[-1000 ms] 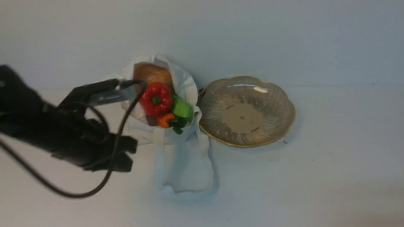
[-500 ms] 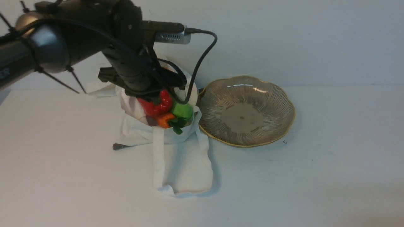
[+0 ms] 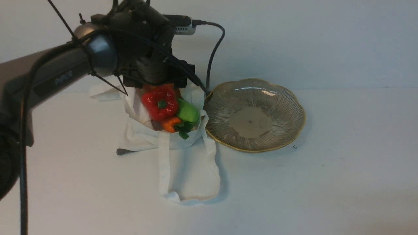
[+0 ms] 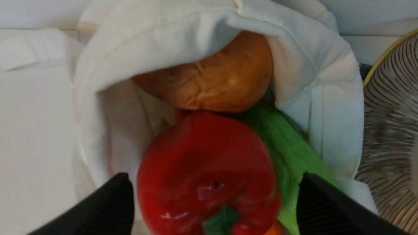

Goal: Take vegetables from cloth bag on white table place on plate.
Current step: 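Reach into the bag and grasp the red bell pepper with the left gripper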

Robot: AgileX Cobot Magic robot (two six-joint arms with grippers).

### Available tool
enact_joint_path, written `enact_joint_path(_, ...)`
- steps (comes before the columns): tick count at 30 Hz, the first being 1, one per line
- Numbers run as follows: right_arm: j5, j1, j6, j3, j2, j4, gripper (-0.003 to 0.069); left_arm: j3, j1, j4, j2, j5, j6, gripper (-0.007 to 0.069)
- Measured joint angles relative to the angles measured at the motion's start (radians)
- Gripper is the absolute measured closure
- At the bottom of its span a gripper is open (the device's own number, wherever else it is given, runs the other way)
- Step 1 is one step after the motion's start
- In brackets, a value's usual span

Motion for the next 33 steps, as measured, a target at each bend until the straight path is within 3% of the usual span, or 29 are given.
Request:
enact_joint_path(11,0.000,0.000,0.000,0.000,0.000,0.000,0.0674,0.000,0.000,0.157,0.076,-0.070,-0.004,0.0078)
enact_joint_path(21,0.000,0.000,0.000,0.000,0.000,0.000,0.0674,0.000,-0.001,0.155,0.098,-0.033,-0.004,0.0134)
enact_joint_path(25,0.000,0.000,0.000,0.000,0.000,0.000,0.0674,-0.002,-0.001,0.125,0.098,0.011,-0.004,0.0189)
enact_joint_path(33,0.000,0.000,0.000,0.000,0.000,0.000,0.0674,-0.009,-0.001,0.047,0.082,0.080,0.061,0.0200)
